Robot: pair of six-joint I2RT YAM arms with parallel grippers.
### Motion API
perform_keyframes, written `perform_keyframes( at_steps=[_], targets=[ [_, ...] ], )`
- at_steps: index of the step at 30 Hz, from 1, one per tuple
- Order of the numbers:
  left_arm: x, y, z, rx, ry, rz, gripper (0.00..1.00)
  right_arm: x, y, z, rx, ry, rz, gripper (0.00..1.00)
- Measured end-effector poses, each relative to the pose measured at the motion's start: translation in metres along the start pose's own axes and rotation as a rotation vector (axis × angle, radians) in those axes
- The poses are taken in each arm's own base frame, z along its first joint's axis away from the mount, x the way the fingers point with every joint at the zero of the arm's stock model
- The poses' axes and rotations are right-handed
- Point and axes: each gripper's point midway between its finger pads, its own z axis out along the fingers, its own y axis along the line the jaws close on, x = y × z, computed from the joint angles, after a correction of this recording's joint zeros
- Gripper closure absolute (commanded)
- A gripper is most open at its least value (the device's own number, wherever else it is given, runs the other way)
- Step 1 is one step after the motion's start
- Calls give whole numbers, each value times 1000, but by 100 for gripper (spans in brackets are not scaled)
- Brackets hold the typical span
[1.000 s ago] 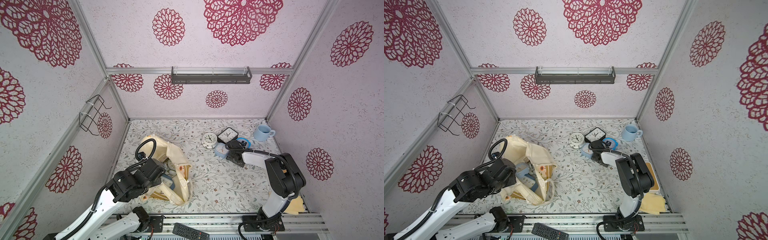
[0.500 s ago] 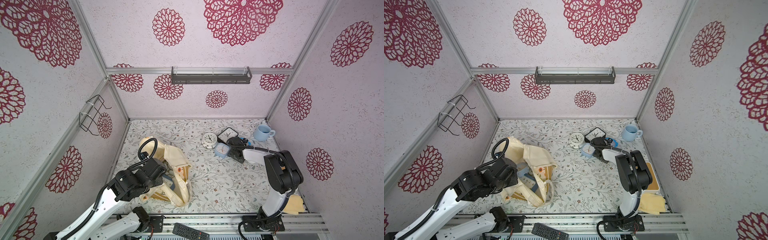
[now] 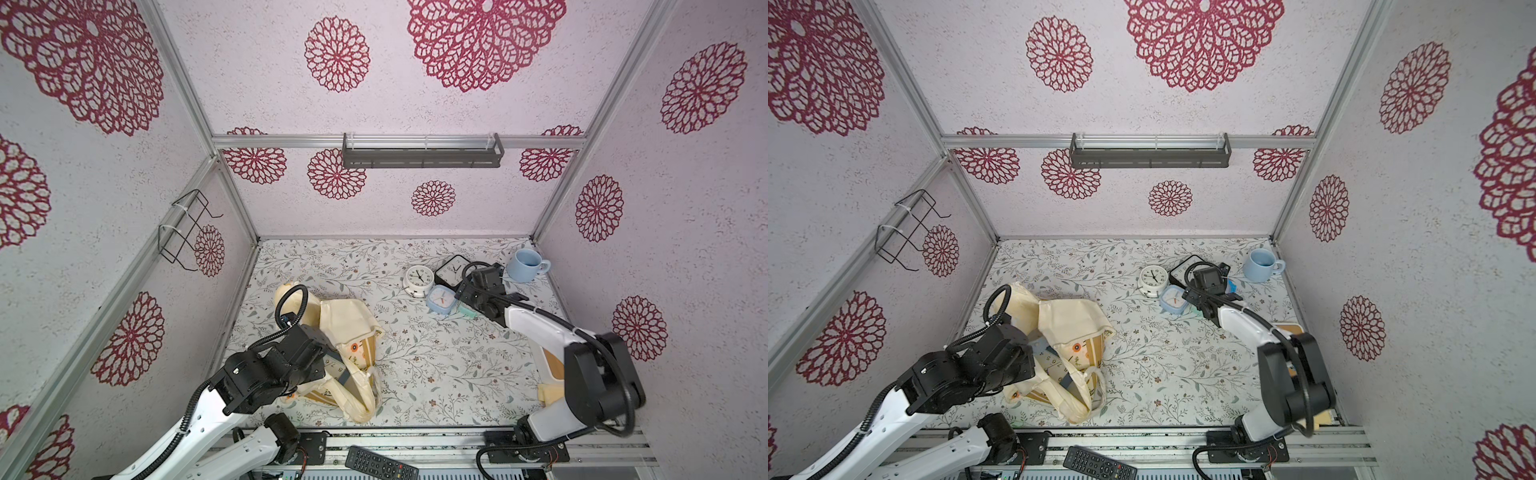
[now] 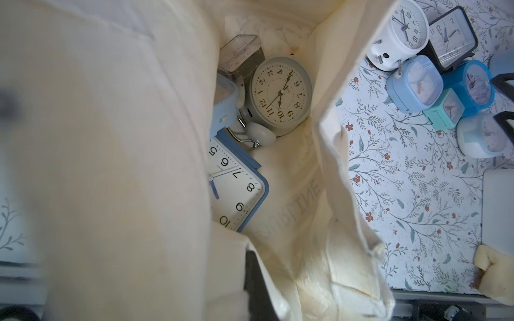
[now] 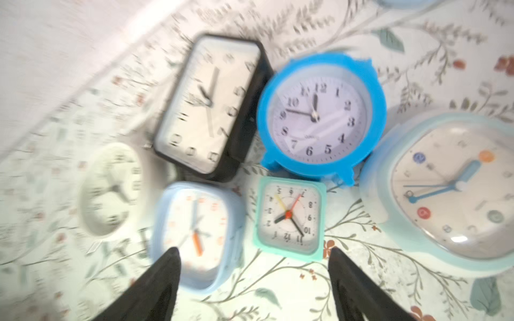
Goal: Take the alarm clock out of the canvas bag
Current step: Place the alarm at the center of the board, then adjust the canvas bag at the center of the board.
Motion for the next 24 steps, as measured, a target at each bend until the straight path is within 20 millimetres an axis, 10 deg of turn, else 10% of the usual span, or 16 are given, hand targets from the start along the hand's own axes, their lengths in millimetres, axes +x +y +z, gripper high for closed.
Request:
perform_keyframes(
  at_steps=[5,9,13,19,24],
  targets=[
    [7,4,-2,11,22,-31,100,-9,108,-104,-465,-67,-159,25],
    [11,9,-1,-5,35,-40,100,37,198,-193,-827,34,-339,32],
    [13,13,-4,-5,33,-51,100,107,245,-251,-1021,194,-486,35],
    [14,20,-9,-21,34,-59,100,213,255,-255,-1033,436,-643,45],
    [16,26,-15,-18,29,-63,100,263,259,-230,-954,551,-677,48]
  ],
)
